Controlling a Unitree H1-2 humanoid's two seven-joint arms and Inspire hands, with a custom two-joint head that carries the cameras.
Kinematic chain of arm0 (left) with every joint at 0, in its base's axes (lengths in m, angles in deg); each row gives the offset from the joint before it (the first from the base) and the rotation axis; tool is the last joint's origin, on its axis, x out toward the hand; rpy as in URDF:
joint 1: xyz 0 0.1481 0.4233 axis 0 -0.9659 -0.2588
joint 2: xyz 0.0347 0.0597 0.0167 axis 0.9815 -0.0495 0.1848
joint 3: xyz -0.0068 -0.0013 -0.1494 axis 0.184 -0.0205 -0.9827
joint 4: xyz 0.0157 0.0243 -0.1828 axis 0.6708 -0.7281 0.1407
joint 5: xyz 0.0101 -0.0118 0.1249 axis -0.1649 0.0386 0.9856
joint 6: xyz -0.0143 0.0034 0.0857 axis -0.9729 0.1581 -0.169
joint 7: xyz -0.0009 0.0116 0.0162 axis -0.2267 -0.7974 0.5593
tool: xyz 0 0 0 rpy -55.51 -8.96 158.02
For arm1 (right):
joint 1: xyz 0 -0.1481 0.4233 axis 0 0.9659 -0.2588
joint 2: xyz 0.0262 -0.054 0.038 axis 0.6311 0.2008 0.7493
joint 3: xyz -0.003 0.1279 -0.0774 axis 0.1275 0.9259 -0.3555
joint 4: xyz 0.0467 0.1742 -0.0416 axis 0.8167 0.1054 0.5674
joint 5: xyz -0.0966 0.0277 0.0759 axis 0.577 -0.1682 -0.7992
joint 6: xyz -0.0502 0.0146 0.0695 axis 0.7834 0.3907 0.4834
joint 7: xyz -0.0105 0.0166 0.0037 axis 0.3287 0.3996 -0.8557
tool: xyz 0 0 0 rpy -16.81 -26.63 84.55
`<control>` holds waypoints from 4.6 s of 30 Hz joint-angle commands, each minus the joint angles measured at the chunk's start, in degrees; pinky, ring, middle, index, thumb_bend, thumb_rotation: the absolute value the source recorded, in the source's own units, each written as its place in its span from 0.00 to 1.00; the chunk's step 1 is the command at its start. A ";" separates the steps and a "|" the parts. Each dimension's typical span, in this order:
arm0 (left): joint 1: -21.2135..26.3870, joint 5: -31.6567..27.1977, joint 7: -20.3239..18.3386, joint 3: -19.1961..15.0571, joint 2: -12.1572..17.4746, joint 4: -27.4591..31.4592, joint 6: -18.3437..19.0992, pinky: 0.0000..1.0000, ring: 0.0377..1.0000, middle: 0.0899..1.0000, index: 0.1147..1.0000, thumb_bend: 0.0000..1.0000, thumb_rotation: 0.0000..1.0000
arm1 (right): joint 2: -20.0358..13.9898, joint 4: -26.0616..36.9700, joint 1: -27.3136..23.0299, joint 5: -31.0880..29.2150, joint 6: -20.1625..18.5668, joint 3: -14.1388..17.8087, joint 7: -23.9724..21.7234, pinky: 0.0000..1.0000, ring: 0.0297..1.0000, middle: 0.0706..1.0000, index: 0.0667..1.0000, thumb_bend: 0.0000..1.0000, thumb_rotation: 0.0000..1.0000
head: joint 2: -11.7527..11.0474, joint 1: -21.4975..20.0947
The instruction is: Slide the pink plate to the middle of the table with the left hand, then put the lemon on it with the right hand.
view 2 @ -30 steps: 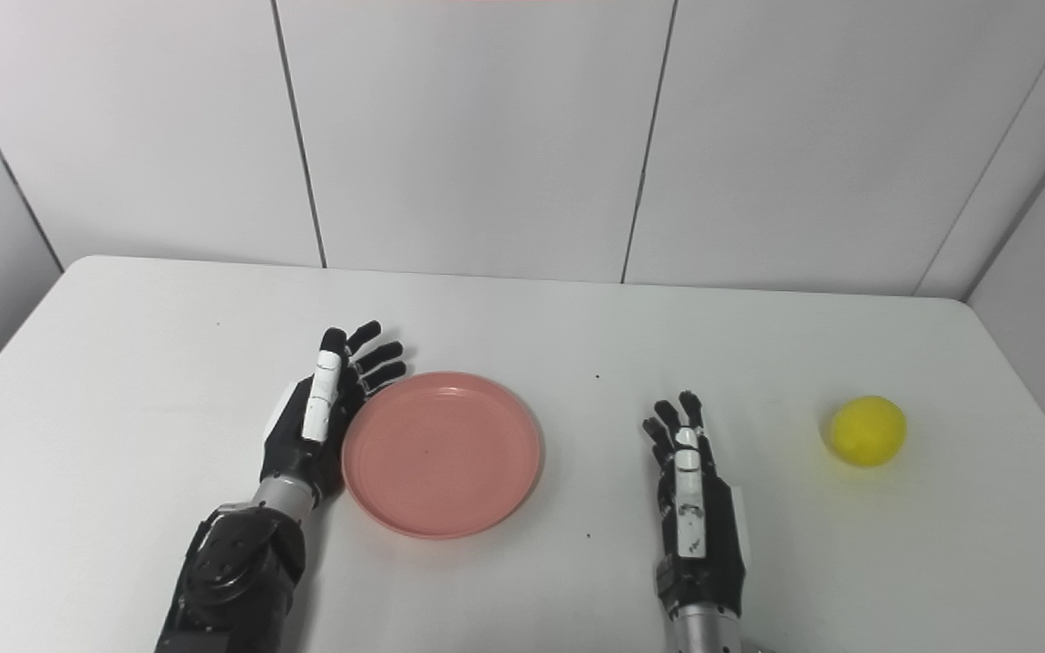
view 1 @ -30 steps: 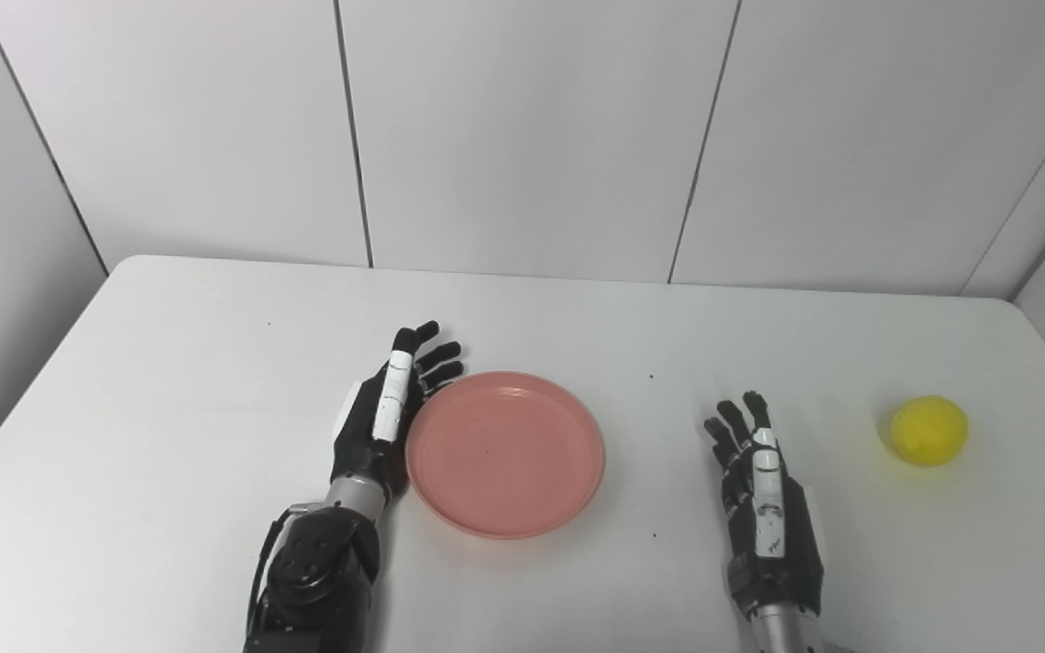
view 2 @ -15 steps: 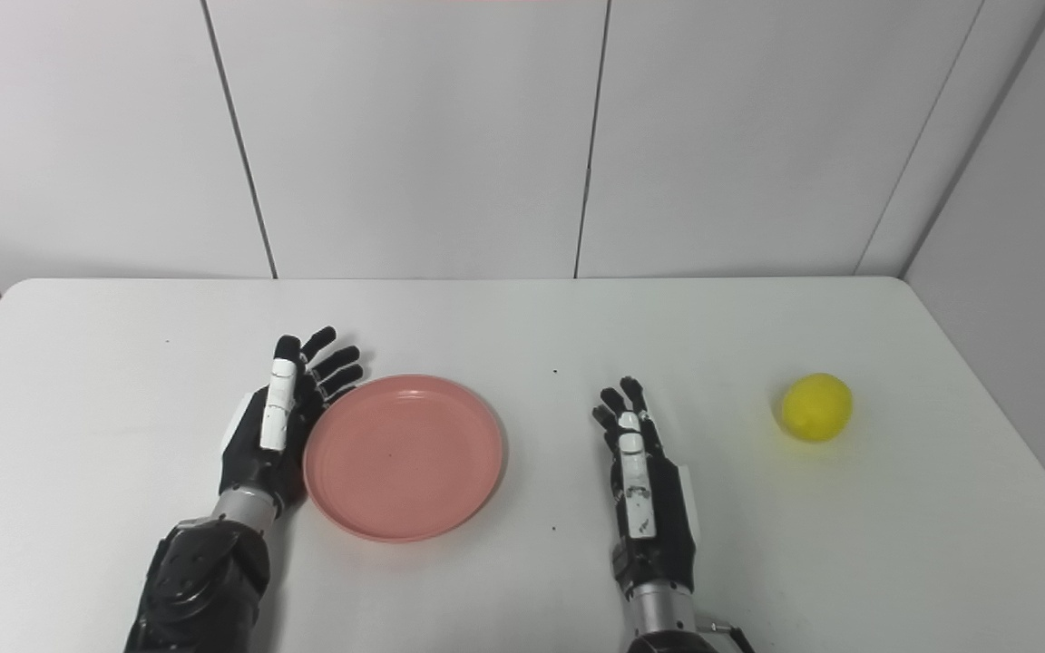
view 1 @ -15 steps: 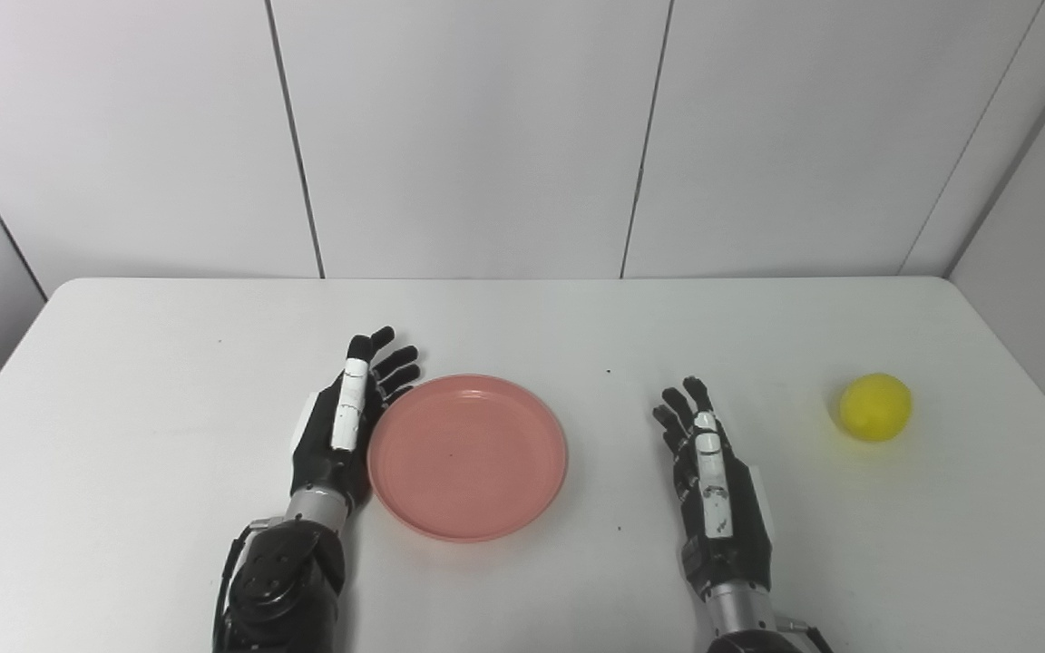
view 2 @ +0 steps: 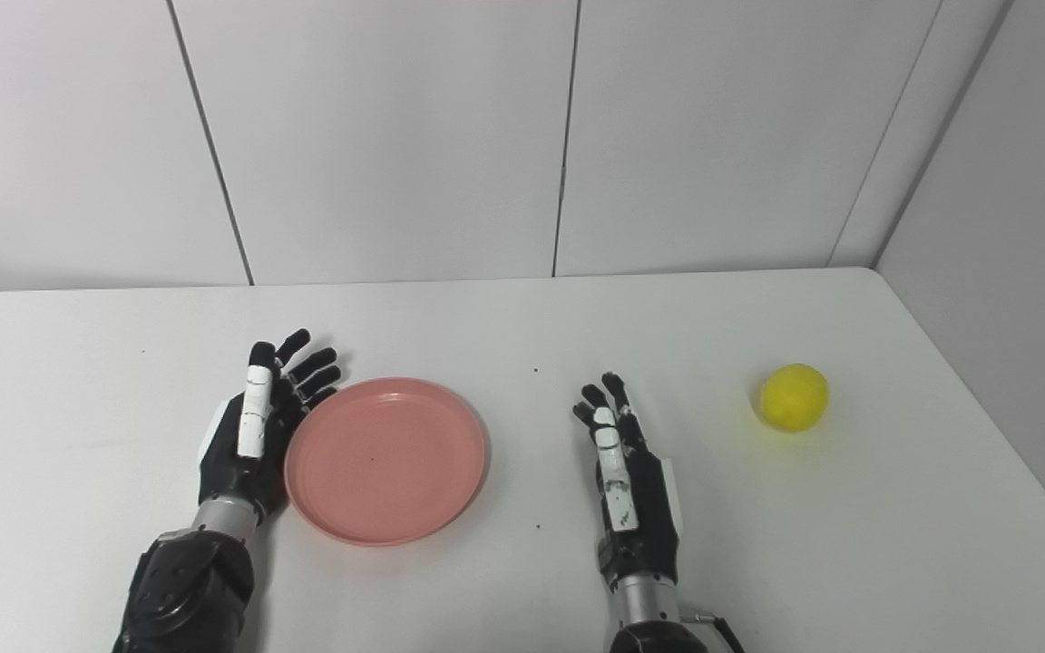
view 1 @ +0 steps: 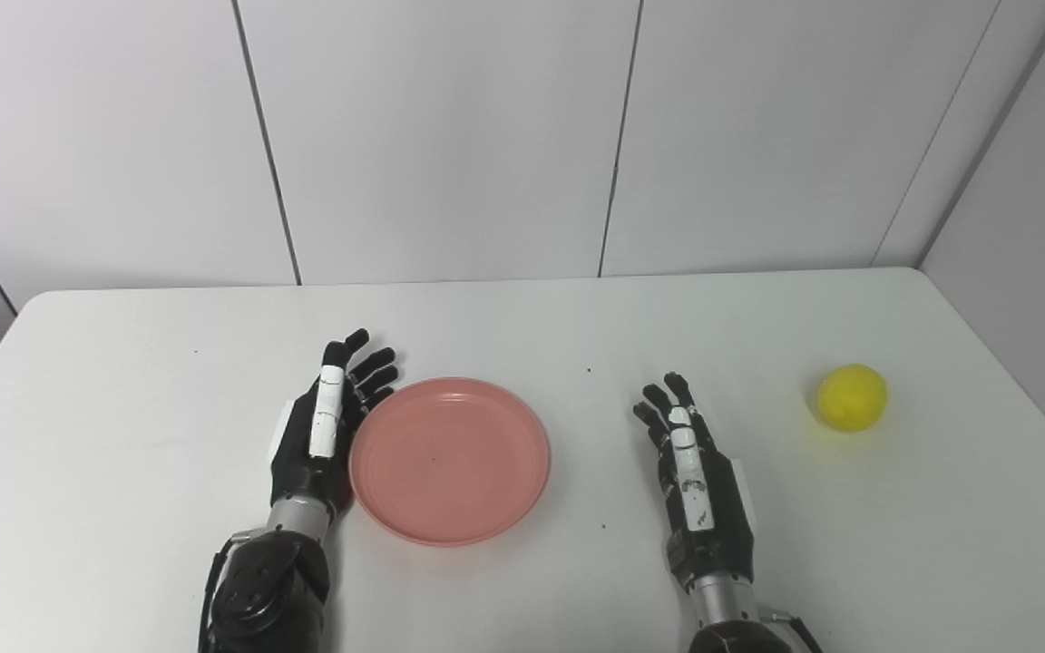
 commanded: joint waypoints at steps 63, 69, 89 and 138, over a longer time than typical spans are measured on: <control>-0.93 -0.97 -1.55 -1.36 0.43 -4.54 1.95 0.87 0.85 0.83 0.89 0.87 0.88 | -39.56 -2.01 -15.90 55.59 -0.01 0.40 11.98 0.61 0.67 0.68 0.65 0.85 0.75 | -1.31 -3.00; -0.91 -0.69 -1.48 -1.25 0.53 -5.00 1.50 0.87 0.84 0.82 0.89 0.88 0.88 | -40.55 -5.22 -16.52 55.23 -1.40 0.55 10.68 0.57 0.68 0.70 0.66 0.86 0.72 | -1.27 -2.76; -0.86 -0.67 -1.77 -0.93 0.67 -4.83 1.40 0.85 0.83 0.80 0.89 0.85 0.89 | -42.53 -13.06 -20.29 52.04 -6.21 -0.23 3.10 0.55 0.70 0.72 0.68 0.88 0.72 | -1.23 -2.19; -1.08 -1.38 -2.19 -0.75 0.59 -5.01 1.66 0.85 0.81 0.79 0.90 0.84 0.89 | -43.57 -13.91 -18.33 46.77 -14.05 -5.08 -5.94 0.59 0.72 0.76 0.71 0.90 0.73 | -1.02 -1.67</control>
